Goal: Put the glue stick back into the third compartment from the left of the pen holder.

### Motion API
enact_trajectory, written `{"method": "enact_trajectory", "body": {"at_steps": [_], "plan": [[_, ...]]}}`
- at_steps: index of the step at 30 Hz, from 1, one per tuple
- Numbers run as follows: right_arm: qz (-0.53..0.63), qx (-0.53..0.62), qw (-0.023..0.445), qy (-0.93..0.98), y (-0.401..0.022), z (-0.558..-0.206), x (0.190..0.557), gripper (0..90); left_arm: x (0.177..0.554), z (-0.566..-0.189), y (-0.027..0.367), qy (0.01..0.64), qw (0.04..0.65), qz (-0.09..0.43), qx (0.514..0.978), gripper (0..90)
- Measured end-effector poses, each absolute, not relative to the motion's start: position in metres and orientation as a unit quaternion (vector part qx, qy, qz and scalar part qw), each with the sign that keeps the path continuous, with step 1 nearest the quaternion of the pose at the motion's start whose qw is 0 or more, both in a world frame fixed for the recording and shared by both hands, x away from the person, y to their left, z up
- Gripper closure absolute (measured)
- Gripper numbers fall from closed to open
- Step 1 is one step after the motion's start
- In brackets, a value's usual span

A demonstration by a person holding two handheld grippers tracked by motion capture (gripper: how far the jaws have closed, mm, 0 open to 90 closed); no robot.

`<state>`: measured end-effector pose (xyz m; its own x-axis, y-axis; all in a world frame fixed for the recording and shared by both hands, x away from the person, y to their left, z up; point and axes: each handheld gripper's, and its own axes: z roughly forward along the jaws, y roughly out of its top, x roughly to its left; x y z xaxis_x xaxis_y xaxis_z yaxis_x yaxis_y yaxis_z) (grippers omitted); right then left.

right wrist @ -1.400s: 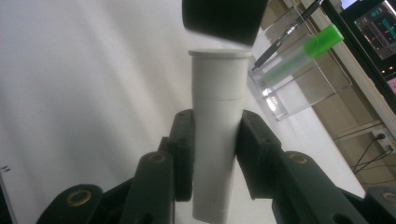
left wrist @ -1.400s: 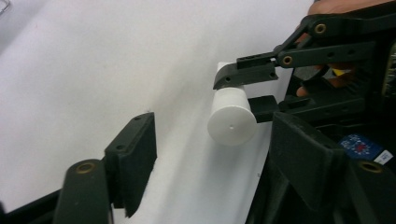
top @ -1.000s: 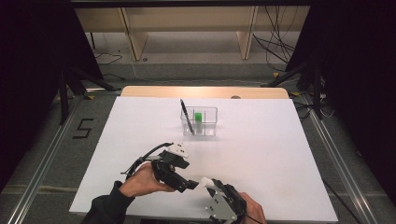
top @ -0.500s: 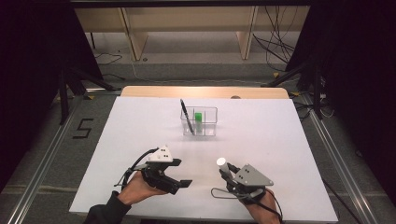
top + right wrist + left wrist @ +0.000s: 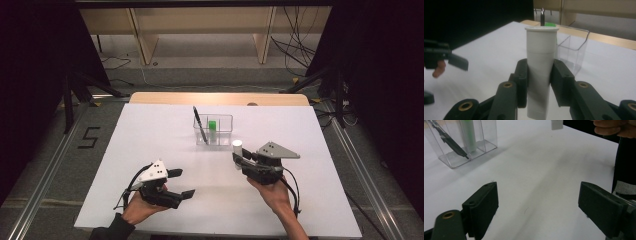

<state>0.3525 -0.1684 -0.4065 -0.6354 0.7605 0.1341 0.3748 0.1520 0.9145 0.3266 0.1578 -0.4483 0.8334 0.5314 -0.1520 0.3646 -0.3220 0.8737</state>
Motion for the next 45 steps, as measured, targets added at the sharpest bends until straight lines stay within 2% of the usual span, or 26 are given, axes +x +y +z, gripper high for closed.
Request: {"method": "enact_trajectory", "body": {"at_steps": [5, 21, 45], "plan": [[0.534, 0.404, 0.165, 0.724, -0.164, -0.402, 0.376, 68.7, 0.325, -0.45, 0.161, 0.276, 0.517, 0.087, 0.805, 15.4], [0.537, 0.443, 0.169, 0.697, -0.157, -0.388, 0.438, 68.6, 0.325, -0.454, 0.17, 0.295, 0.518, 0.106, 0.796, 15.5], [0.509, 0.474, 0.186, 0.694, -0.137, -0.384, 0.491, 68.5, 0.32, -0.456, 0.173, 0.295, 0.53, 0.115, 0.787, 15.5]]}}
